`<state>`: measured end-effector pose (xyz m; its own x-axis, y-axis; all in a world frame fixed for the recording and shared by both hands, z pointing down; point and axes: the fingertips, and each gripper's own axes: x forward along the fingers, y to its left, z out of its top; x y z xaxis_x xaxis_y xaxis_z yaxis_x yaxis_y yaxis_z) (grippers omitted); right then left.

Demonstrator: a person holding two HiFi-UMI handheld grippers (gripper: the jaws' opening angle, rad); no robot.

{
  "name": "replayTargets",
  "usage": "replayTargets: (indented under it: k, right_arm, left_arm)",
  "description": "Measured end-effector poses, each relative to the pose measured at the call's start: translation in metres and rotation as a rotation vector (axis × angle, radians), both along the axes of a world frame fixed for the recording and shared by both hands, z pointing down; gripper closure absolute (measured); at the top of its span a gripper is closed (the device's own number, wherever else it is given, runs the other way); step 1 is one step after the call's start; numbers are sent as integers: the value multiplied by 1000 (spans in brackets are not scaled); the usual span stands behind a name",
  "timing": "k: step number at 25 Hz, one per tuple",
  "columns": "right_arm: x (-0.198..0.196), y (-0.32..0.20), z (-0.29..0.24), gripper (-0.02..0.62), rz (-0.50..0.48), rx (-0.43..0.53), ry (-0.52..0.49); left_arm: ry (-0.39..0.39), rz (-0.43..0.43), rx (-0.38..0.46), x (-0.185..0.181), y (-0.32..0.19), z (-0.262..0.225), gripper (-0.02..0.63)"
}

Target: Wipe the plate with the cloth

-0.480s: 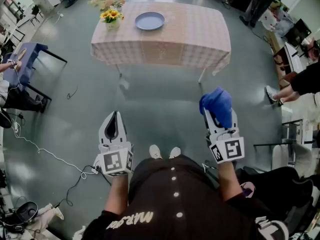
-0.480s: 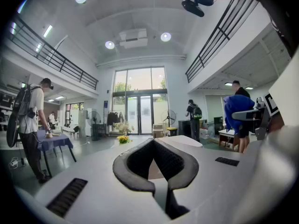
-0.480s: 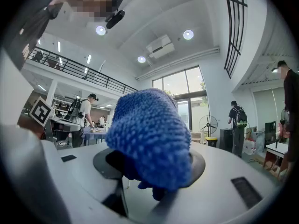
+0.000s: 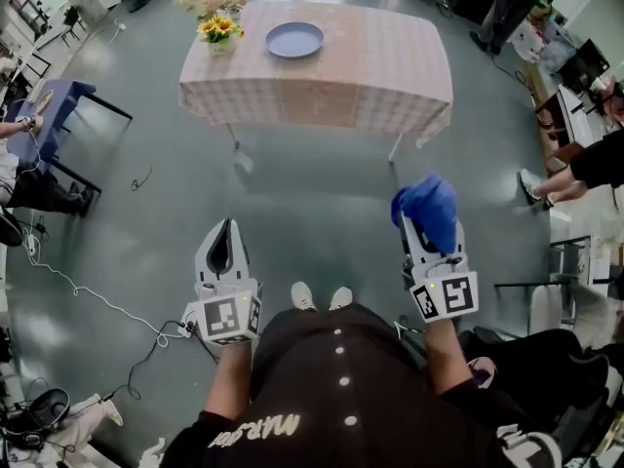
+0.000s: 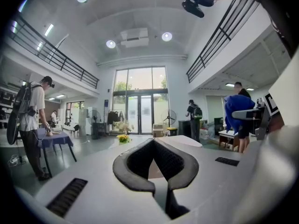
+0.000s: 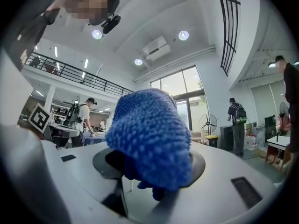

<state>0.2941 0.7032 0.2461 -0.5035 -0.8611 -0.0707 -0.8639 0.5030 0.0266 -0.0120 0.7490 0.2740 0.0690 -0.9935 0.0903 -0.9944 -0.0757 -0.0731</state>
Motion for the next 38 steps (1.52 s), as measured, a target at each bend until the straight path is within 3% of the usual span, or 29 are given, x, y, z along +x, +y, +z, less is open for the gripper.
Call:
replayTargets:
  k: [5, 6, 9, 10, 25, 38]
  right_arm:
    - [1, -7, -1, 400, 10, -3, -12]
    - [1, -8, -3, 400, 15, 1, -10]
    - [-3, -12, -5, 400, 28, 7, -5]
    - [-4, -14, -6, 400, 31, 6, -4]
    - [-37, -24, 0, 400, 113, 20, 19]
    - [-42, -61, 8, 400, 150, -1, -2]
  left_arm:
    - [-22, -17, 35, -5, -4, -5, 573]
    - [-10, -25, 38, -8, -5, -6, 538]
    - [45, -44, 35, -20, -11, -6, 307]
    - [55, -43, 40, -22, -14, -8, 281]
    - [53, 63, 52, -57, -36, -4, 275]
    - [58, 104, 21, -59, -80, 10, 275]
